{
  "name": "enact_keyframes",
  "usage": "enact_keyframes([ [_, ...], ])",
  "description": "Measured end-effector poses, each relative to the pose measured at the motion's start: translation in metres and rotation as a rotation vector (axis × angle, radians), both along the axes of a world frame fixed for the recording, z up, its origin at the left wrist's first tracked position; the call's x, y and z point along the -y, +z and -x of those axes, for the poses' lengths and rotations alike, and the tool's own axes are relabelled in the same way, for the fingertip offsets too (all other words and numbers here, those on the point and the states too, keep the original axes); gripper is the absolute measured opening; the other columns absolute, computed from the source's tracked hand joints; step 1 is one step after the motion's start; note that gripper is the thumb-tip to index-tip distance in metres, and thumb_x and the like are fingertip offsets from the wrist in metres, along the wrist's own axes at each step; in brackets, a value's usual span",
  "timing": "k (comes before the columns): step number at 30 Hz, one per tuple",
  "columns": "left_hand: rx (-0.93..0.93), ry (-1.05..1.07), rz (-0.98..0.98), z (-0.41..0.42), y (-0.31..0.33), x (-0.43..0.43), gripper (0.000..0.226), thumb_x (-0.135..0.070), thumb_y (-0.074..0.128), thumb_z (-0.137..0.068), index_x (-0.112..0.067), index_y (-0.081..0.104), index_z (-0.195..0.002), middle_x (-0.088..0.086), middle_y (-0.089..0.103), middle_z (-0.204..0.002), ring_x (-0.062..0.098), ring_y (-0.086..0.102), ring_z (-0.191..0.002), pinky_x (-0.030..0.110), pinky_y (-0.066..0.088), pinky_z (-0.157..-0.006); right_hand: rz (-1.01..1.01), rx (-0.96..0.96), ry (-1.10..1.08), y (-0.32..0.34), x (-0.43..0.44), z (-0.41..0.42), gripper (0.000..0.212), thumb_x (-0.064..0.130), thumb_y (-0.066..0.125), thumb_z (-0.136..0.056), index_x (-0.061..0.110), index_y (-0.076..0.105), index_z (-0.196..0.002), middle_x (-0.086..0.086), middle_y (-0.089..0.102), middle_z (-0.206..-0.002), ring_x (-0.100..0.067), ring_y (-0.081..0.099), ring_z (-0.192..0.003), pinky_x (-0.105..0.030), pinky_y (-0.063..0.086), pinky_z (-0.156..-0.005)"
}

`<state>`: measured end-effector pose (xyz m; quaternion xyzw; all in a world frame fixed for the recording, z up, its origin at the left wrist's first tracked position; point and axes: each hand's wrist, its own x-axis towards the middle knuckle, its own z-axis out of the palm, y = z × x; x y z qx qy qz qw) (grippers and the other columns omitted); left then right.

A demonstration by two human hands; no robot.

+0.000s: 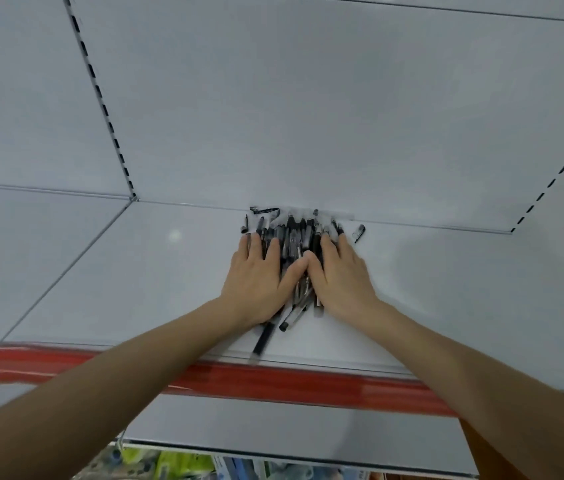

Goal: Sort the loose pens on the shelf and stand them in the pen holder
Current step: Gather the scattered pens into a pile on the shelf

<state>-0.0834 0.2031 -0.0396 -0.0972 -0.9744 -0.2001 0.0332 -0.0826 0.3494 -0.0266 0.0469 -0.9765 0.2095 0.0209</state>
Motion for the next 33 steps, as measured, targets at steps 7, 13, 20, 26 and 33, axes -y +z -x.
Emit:
enact_keyframes([
  [7,-0.056,0.010,-0.208,0.008,0.017,0.010,0.065,-0.063,0.018,-0.087,-0.012,0.050,-0.111,0.018,0.048,-0.120,0.034,0.036,-0.123,0.045,0.029,-0.107,0.159,-0.021,0.053,0.007,-0.014,0.003,0.058,0.045,0.024,-0.097,0.013,0.021,-0.145,-0.014,0.014,-0.155,-0.026,0.006,-0.145,-0.041,0.014,-0.117],
  [13,0.042,0.073,-0.161,0.032,0.023,0.021,0.058,-0.053,0.024,-0.092,-0.005,0.045,-0.118,0.020,0.047,-0.119,0.036,0.041,-0.118,0.043,0.033,-0.102,0.227,0.042,-0.128,0.015,-0.036,0.029,0.062,0.046,0.026,-0.097,0.006,0.021,-0.144,-0.015,0.016,-0.154,-0.026,0.014,-0.143,-0.036,0.017,-0.114],
  [20,0.040,-0.047,-0.283,0.044,0.025,-0.011,0.049,-0.045,0.032,-0.094,-0.004,0.042,-0.119,0.016,0.046,-0.120,0.031,0.039,-0.117,0.042,0.031,-0.105,0.218,-0.015,-0.098,0.007,-0.006,0.056,0.046,0.038,0.029,-0.097,0.004,0.046,-0.121,-0.020,0.046,-0.131,-0.031,0.036,-0.127,-0.043,0.030,-0.107],
  [26,0.055,-0.149,-0.433,0.034,0.039,-0.007,0.032,-0.036,0.031,-0.098,-0.014,0.049,-0.113,0.005,0.050,-0.122,0.026,0.037,-0.122,0.032,0.022,-0.111,0.321,-0.025,-0.059,0.017,-0.013,0.047,0.030,0.031,0.035,-0.098,0.008,0.048,-0.112,-0.015,0.049,-0.121,-0.027,0.043,-0.116,-0.030,0.032,-0.098],
  [33,0.267,-0.363,0.105,-0.020,0.039,0.050,0.115,-0.084,0.037,-0.060,-0.025,-0.012,-0.146,-0.004,-0.018,-0.155,0.003,-0.021,-0.137,0.027,-0.003,-0.114,0.170,0.229,0.146,0.041,-0.054,-0.030,0.084,0.060,0.046,-0.081,0.026,0.008,-0.148,0.007,0.004,-0.157,-0.007,-0.001,-0.144,-0.029,0.008,-0.114],
])
